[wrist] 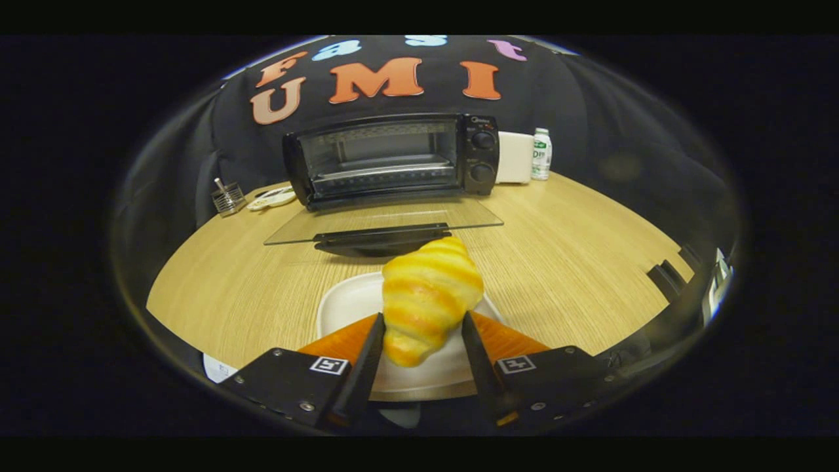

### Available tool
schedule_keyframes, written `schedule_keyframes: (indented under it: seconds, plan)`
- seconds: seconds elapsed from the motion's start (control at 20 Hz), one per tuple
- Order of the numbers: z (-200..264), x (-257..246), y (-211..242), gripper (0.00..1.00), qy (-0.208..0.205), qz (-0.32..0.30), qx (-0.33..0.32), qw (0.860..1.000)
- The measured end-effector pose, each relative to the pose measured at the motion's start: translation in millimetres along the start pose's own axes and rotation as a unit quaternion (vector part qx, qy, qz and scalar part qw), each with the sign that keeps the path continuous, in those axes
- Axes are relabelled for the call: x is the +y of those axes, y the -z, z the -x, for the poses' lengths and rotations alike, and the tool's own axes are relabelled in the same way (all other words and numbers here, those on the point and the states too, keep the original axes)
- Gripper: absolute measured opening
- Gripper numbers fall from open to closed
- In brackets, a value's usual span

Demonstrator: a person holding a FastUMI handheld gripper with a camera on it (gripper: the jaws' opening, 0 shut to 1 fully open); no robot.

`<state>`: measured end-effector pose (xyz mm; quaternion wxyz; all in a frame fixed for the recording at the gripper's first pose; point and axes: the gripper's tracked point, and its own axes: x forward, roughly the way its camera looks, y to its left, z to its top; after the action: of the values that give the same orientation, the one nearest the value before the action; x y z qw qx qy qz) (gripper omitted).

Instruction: Open the toaster oven, put the food inside, and close the toaster oven door.

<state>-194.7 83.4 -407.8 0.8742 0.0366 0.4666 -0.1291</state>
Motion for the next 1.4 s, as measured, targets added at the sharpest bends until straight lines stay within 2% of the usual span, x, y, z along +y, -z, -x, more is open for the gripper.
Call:
schedule_keyframes:
  seconds: [0.05, 0.15, 0.25, 0.35, 0.45, 0.55, 0.7, 0.8, 1.15, 1.4]
  plan:
    - [1, 2, 0, 0.59, -0.006, -0.007, 0.002, 1.000]
    - [6, 2, -2, 0.51, -0.017, -0.016, 0.000, 1.000]
    - [14, 2, -7, 0.45, -0.031, -0.033, -0.003, 0.999]
    - [19, -1, -10, 0.45, -0.041, -0.045, -0.009, 0.998]
    - [25, -3, -10, 0.40, -0.057, -0.060, -0.013, 0.996]
    - [31, -6, -13, 0.39, -0.075, -0.078, -0.020, 0.994]
    - [40, -6, -38, 0.39, -0.098, -0.097, -0.069, 0.988]
    - [42, 9, -51, 0.39, -0.127, -0.105, -0.085, 0.983]
    - [22, 63, -104, 0.39, -0.230, -0.149, -0.088, 0.958]
    - [-11, 77, -137, 0.39, -0.251, -0.188, -0.072, 0.947]
